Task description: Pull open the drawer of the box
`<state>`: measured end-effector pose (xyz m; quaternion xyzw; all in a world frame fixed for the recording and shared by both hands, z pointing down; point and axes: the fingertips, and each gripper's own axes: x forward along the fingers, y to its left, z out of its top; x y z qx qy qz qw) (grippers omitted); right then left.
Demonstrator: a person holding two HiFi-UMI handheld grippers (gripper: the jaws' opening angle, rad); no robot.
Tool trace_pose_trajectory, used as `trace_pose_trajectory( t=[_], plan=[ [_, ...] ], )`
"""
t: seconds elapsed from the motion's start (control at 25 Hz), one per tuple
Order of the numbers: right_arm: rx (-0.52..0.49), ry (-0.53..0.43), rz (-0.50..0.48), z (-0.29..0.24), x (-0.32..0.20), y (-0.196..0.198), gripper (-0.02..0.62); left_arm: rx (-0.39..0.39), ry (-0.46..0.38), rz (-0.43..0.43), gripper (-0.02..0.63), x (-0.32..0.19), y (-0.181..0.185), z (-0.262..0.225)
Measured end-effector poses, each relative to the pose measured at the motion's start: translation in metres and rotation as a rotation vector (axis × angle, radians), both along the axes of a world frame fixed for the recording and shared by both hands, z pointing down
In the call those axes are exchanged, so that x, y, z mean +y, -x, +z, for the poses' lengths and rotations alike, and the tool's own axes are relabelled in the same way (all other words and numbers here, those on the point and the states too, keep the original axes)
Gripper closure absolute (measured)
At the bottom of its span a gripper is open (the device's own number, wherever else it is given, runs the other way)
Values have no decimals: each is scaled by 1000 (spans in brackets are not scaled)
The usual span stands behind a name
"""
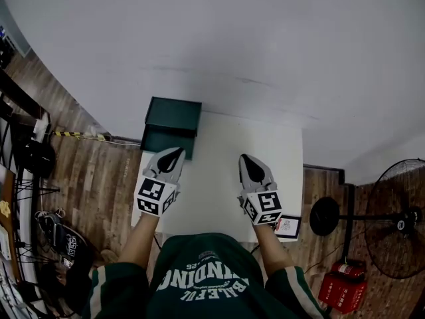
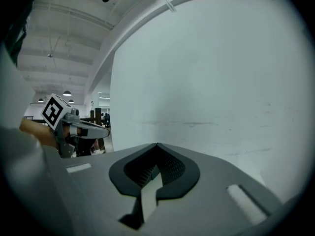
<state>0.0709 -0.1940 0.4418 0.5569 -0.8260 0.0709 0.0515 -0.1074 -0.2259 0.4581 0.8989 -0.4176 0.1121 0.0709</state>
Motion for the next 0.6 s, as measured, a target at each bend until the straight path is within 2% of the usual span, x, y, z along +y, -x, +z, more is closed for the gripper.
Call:
trace_pose_trajectory(
  t=[0.6],
  plan=[
    [7, 23, 5, 7, 0, -8, 594, 16, 29, 14, 554, -4, -14, 9]
  ],
)
